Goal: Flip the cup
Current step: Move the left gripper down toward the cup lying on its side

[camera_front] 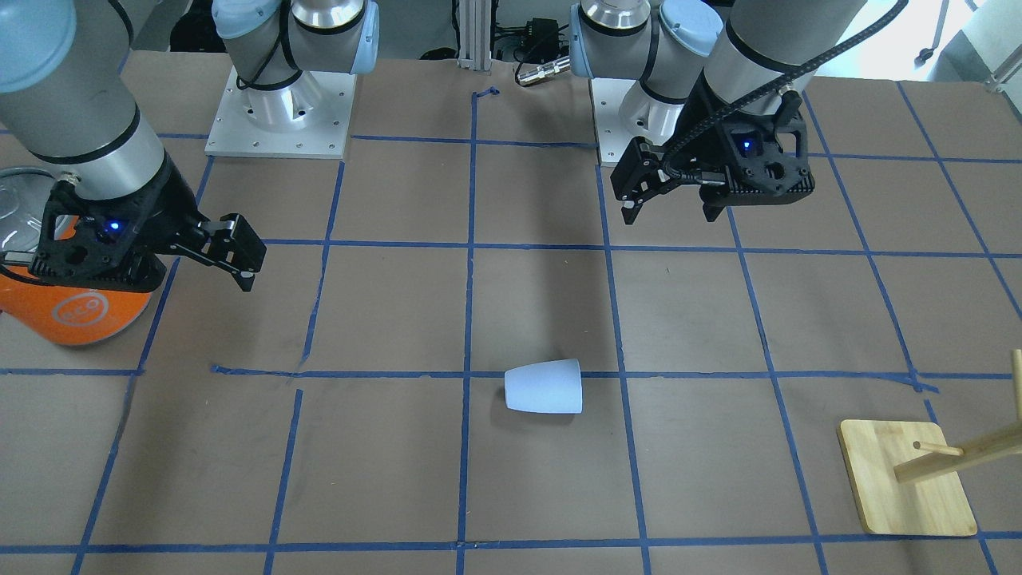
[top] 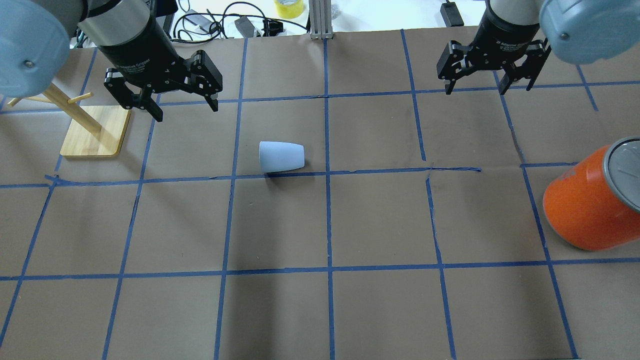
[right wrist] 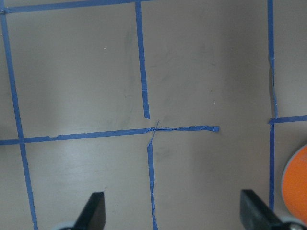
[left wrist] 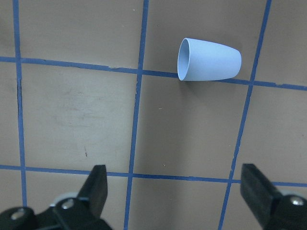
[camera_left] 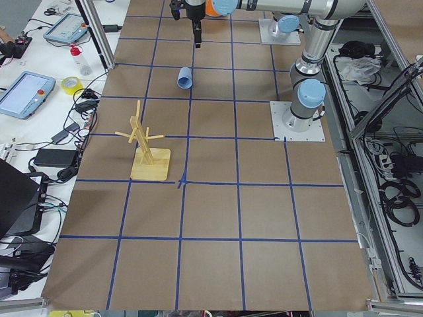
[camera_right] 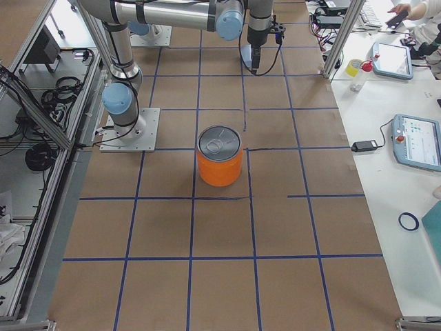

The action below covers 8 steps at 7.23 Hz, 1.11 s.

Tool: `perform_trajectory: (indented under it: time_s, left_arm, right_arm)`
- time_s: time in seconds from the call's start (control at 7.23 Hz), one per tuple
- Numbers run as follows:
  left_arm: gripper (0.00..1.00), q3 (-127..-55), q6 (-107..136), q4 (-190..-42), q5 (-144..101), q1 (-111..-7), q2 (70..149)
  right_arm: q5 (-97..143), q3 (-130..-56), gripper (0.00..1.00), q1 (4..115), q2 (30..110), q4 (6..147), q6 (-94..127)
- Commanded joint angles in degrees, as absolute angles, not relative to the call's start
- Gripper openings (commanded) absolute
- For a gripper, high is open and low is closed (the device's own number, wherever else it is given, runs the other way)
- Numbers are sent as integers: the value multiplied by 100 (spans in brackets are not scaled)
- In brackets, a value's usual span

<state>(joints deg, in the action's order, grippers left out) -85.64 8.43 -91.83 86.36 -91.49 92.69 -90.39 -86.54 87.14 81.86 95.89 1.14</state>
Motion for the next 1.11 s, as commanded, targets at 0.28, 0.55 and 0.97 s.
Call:
perform_trajectory:
  time_s: [0.28,0.55,0.97]
  left_arm:
    - [100,-8569,844,-9185,8640,-9149,9264]
    - [100,-8578,844,-9185,8640,-9149,9264]
    - [100,-8561,835,-8941,8622,-9141,9500]
  right_arm:
    - [-9044,-8692,100,8736,8568,9501,114]
    - [-9053,-8806,100,8789,8674,9352,105]
    - [-9053,-8824,100,8833,8666,9352,105]
